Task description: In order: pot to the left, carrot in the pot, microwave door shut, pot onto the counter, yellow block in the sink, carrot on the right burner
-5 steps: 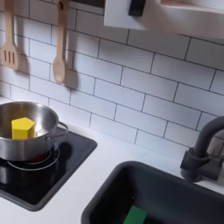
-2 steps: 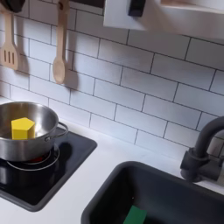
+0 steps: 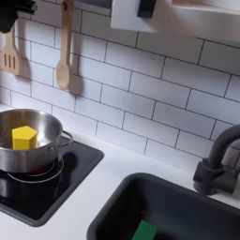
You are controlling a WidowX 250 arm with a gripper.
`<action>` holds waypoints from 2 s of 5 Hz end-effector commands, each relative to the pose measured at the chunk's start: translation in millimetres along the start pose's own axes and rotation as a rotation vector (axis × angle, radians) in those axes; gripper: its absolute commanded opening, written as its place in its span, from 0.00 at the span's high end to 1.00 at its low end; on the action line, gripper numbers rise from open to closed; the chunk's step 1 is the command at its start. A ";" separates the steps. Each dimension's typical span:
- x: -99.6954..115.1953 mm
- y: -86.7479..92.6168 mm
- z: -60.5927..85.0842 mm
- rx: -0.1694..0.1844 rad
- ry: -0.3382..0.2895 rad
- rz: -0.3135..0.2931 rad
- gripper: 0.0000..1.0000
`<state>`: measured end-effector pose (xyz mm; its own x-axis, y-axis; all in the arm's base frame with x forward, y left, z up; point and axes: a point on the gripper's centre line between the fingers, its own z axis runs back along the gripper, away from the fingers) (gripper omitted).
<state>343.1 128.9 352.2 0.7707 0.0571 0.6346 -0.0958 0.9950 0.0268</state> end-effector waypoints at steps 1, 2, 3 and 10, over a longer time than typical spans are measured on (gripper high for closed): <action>-30.8 -1.4 -12.2 -0.019 0.100 -0.010 1.00; -41.5 -4.3 -20.4 -0.031 0.152 -0.021 1.00; -51.8 -6.0 -31.8 -0.039 0.204 -0.025 0.00; -82.5 -41.9 -75.8 -0.083 0.375 -0.160 0.00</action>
<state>330.0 88.1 234.7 0.9536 -0.0866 0.2883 0.0838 0.9962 0.0221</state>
